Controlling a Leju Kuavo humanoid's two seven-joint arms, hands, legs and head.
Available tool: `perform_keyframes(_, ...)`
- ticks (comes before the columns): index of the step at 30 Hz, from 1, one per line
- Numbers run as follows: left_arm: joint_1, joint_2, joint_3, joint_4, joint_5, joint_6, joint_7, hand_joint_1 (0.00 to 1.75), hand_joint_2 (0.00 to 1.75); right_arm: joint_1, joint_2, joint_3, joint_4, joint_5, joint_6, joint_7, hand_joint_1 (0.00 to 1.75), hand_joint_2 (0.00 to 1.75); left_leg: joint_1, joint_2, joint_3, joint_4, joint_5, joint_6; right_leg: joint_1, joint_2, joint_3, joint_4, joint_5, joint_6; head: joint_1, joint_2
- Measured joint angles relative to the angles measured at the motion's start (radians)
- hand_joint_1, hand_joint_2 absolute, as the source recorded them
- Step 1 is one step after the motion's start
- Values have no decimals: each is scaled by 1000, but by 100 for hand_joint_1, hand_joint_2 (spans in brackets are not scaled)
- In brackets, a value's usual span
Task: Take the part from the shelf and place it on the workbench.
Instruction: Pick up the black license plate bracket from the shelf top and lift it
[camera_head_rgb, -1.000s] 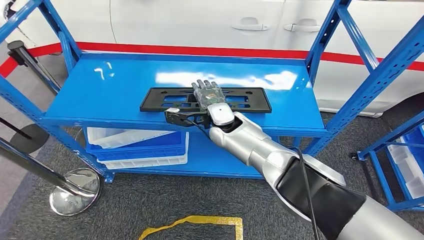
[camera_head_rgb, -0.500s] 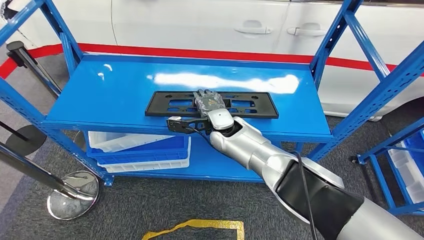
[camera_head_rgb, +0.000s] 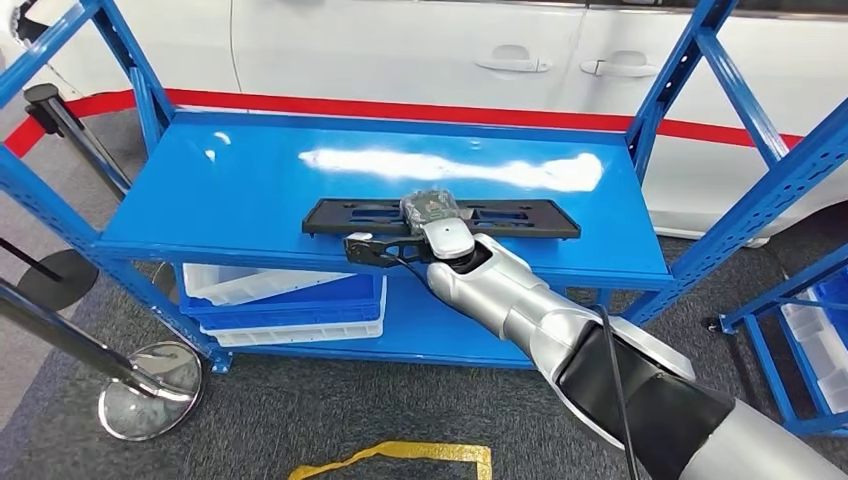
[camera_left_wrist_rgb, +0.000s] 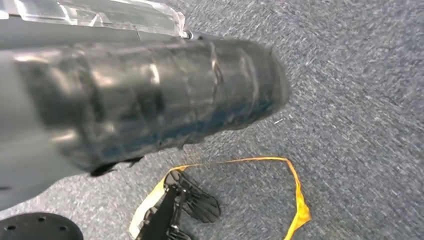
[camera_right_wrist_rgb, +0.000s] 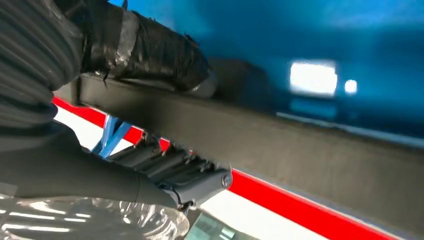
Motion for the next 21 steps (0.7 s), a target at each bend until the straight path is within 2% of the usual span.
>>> perform_keyframes(9, 0, 1, 0, 0, 19, -33, -27, 0, 0, -1, -1, 0, -3, 46, -78, -44, 175, 175, 2, 0, 1, -1, 2, -4, 1, 0, -1, 1, 0, -3, 1, 0)
perform_keyframes(13, 0, 1, 0, 0, 21, -51, -40, 0, 0, -20, -1, 1, -35, 114, -195, -82, 175, 175, 2, 0, 0, -2, 2, -5, 1, 1, -3, 3, 0, -3, 1, 0)
perform_keyframes(17, 0, 1, 0, 0, 15, -71, -48, 0, 175, -70, 4, 5, -101, 191, -246, -111, 175, 175, 2, 0, -1, -2, 3, -7, 1, 0, -4, 4, 0, -3, 1, 0)
perform_keyframes(19, 0, 1, 0, 0, 8, -85, -59, 0, 175, -105, 8, 16, -171, 246, -235, -131, 175, 175, 2, 0, -2, -3, 4, -8, 1, 1, -6, 6, 0, -3, 1, 0)
perform_keyframes(21, 0, 1, 0, 0, 4, -96, -69, 0, 175, -151, 15, 30, -268, 288, -175, -142, 175, 175, 2, 1, -3, -3, 4, -9, 1, 2, -9, 7, 0, -4, 1, 0)
